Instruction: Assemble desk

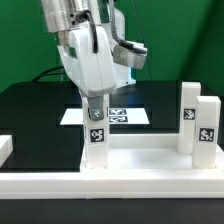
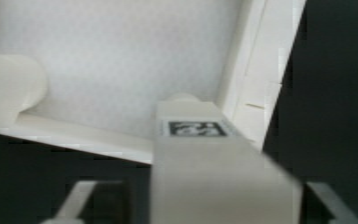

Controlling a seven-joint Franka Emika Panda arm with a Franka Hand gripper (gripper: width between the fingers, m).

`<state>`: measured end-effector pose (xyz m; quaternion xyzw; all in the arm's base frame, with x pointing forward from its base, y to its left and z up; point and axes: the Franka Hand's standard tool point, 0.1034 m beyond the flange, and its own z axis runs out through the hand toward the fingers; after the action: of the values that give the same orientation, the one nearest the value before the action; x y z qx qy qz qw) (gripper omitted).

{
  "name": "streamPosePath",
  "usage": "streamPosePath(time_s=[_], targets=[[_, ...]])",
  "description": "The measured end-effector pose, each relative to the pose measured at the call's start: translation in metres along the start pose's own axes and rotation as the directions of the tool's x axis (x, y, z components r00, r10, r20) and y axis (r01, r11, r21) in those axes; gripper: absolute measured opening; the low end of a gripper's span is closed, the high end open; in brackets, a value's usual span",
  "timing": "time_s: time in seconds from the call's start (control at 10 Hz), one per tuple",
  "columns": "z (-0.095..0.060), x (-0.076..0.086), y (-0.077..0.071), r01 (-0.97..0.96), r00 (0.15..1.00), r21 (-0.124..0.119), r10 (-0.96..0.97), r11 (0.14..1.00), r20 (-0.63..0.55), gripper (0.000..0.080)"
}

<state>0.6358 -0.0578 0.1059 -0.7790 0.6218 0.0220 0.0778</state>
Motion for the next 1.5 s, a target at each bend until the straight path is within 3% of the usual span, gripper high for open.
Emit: streamPosePath(time_s=[0.1, 0.2, 0.3, 0.5, 0.6, 0.7, 0.8, 0.9, 1.0, 1.1, 1.3, 1.5], targets=[[0.001, -0.0034, 0.0014, 0.235, 0.972, -0.013, -0.234, 0.972, 0.013, 0.0507], [0.0019, -0.0073, 0.0031, 0.383, 0.923, -0.016, -0.382, 0.924, 0.042, 0.0615], [-0.0005, -0.0065, 0.0044, 0.384, 0.923, 0.01, -0.384, 0.923, 0.004, 0.0642], [0.0015, -0.0064, 0.0074, 0.524, 0.852, 0.004, -0.524, 0.852, 0.007, 0.0648], [0.0006, -0.0058, 0.0072, 0.645, 0.764, -0.006, -0.645, 0.764, 0.001, 0.0648], [-0.0028, -0.0047, 0.0043, 0.792, 0.609, -0.043, -0.793, 0.609, -0.013, 0.0649], [-0.0026, -0.0013, 0.001, 0.923, 0.378, -0.067, -0.926, 0.378, -0.019, 0.0649], [-0.001, -0.0002, 0.0007, 0.957, 0.282, -0.071, -0.959, 0.282, -0.015, 0.0649], [-0.0007, -0.0013, 0.0006, 0.932, 0.355, -0.065, -0.934, 0.356, -0.02, 0.0613], [-0.0007, -0.0011, 0.0007, 0.931, 0.359, -0.064, -0.933, 0.36, -0.021, 0.0613], [-0.0005, -0.0017, 0.0006, 0.875, 0.479, -0.06, -0.877, 0.48, -0.029, 0.0311], [-0.0007, -0.0008, 0.0008, 0.799, 0.598, -0.055, -0.801, 0.599, -0.038, 0.0289]])
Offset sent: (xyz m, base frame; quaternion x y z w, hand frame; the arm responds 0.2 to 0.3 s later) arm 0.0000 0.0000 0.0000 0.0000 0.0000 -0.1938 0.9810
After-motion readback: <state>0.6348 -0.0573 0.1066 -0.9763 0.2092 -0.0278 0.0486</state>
